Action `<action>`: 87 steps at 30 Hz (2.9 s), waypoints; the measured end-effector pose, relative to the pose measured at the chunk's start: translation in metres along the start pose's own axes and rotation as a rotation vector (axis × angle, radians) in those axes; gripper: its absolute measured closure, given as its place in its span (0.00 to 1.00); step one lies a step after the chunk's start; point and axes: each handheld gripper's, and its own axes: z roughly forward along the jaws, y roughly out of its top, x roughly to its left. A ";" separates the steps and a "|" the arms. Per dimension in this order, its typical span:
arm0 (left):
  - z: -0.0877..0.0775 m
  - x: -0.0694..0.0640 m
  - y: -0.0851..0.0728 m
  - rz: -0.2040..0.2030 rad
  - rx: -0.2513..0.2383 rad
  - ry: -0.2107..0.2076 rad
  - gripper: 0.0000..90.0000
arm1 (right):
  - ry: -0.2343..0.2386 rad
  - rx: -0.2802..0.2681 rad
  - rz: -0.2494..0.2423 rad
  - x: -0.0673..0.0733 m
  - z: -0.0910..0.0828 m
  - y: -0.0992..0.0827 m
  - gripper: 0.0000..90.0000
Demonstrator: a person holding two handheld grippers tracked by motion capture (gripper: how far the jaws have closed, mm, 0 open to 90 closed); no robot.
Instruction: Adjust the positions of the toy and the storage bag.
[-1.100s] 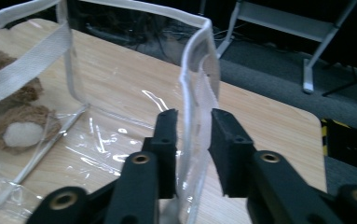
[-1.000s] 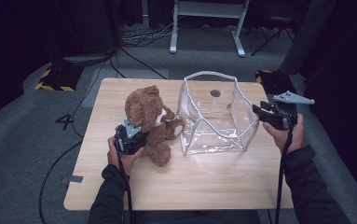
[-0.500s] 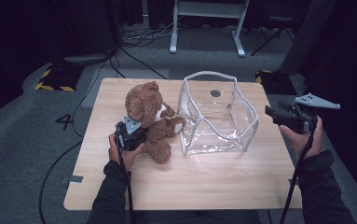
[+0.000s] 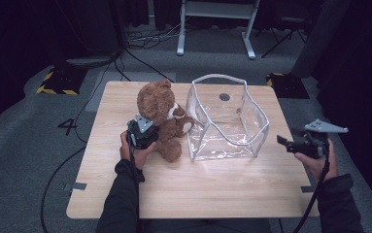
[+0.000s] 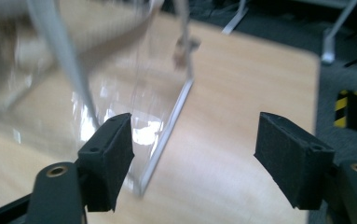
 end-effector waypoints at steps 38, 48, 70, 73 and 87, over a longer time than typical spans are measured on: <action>-0.022 0.001 0.015 -0.055 -0.164 -0.046 0.75 | 0.165 0.123 -0.080 0.013 0.051 -0.098 0.27; -0.032 0.003 0.035 -0.054 -0.196 -0.048 0.75 | 0.161 0.124 -0.078 0.013 0.051 -0.098 0.27; -0.054 0.004 0.091 -0.051 -0.300 -0.030 0.75 | 0.159 0.124 -0.076 0.013 0.051 -0.099 0.27; -0.058 0.004 0.099 -0.051 -0.314 -0.027 0.75 | 0.160 0.124 -0.077 0.013 0.051 -0.099 0.27; -0.068 0.006 0.133 -0.039 -0.362 -0.014 0.75 | 0.160 0.124 -0.075 0.013 0.051 -0.099 0.27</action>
